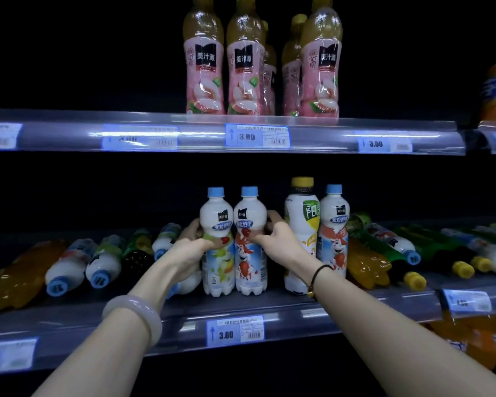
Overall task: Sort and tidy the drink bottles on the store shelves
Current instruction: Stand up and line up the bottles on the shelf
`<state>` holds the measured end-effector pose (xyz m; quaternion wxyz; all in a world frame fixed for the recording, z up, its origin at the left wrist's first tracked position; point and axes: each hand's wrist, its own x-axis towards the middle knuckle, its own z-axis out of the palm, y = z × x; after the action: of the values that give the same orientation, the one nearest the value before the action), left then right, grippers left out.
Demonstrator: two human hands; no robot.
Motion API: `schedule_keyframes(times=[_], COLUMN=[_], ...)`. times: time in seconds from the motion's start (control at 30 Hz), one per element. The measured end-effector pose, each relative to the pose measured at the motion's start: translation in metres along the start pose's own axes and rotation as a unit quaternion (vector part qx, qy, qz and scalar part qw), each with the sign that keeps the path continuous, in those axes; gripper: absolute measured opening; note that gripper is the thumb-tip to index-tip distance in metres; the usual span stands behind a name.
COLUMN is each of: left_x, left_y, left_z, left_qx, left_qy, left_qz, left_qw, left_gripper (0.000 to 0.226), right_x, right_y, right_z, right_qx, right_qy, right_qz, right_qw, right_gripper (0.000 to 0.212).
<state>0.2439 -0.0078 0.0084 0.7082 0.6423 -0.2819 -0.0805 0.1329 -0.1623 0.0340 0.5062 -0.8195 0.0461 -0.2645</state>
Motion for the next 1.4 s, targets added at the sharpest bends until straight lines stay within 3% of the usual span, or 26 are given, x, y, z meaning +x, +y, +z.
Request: schedule_keyframes(times=[0.13,0.23,0.33,0.37,0.47,0.53,0.6,0.63,0.73,0.8,0.87,1.0,1.07,1.13,1.2,1.23,1.3,1.4], left_x=[0.002,-0.003,-0.005,-0.006,-0.014,-0.021,-0.025,-0.025,-0.016,-0.006,0.002,0.008,0.005,0.001,-0.002,-0.004,-0.002,0.004], left_y=[-0.004,0.002,0.011,0.014,0.013,0.007,0.001,0.0,0.0,0.003,0.004,-0.006,-0.009,-0.008,0.0,0.006,0.026,0.065], left_z=[0.001,0.004,-0.007,-0.016,-0.047,-0.064,-0.076,-0.082,-0.098,-0.104,-0.105,-0.106,-0.106,-0.106,-0.109,-0.113,-0.123,-0.138], left_qx=[-0.035,-0.047,-0.029,0.009,0.162,0.226,0.27,0.308,0.467,0.557,0.585,0.548,0.474,0.344,0.251,0.238,0.313,0.41], left_qy=[-0.015,-0.001,0.106,0.147,0.187,0.188,0.18,0.168,0.094,0.024,-0.036,-0.101,-0.091,-0.086,-0.084,-0.068,0.005,0.12], left_qz=[-0.004,-0.01,0.018,0.04,0.083,0.083,0.078,0.072,0.022,-0.008,-0.027,-0.099,-0.14,-0.195,-0.225,-0.217,-0.146,0.0], left_qw=[0.999,0.999,0.994,0.988,0.965,0.952,0.943,0.934,0.879,0.83,0.81,0.824,0.865,0.915,0.938,0.944,0.939,0.904], left_gripper=[0.058,0.061,0.053,0.048,0.032,0.026,0.028,0.035,0.052,0.043,0.034,0.059,0.059,0.043,0.028,0.024,0.023,0.02], right_x=[0.004,0.004,-0.008,-0.015,-0.037,-0.046,-0.045,-0.043,-0.034,-0.026,-0.021,-0.02,-0.022,-0.024,-0.023,-0.02,-0.009,0.011], right_y=[0.005,0.003,-0.002,-0.005,-0.022,-0.036,-0.039,-0.038,-0.03,-0.024,-0.019,-0.015,-0.016,-0.02,-0.03,-0.037,-0.055,-0.085], right_z=[-0.001,0.005,0.015,0.018,0.031,0.05,0.078,0.092,0.128,0.142,0.149,0.148,0.146,0.145,0.143,0.142,0.137,0.129], right_qx=[-0.009,-0.063,-0.158,-0.192,-0.264,-0.327,-0.412,-0.45,-0.564,-0.6,-0.608,-0.61,-0.601,-0.578,-0.519,-0.465,-0.347,-0.189], right_qy=[-0.018,0.021,0.078,0.113,0.185,0.06,-0.099,-0.138,-0.143,-0.129,-0.119,-0.142,-0.154,-0.16,-0.144,-0.121,-0.056,-0.016], right_qz=[-0.018,-0.02,-0.065,-0.101,-0.291,-0.377,-0.382,-0.374,-0.371,-0.356,-0.323,-0.272,-0.264,-0.255,-0.234,-0.22,-0.19,-0.144], right_qw=[1.0,0.998,0.982,0.97,0.901,0.864,0.821,0.799,0.724,0.705,0.716,0.73,0.738,0.759,0.809,0.849,0.917,0.971], right_gripper=[0.052,0.064,0.09,0.086,0.044,0.024,0.027,0.035,0.053,0.053,0.049,0.045,0.045,0.05,0.049,0.046,0.039,0.033])
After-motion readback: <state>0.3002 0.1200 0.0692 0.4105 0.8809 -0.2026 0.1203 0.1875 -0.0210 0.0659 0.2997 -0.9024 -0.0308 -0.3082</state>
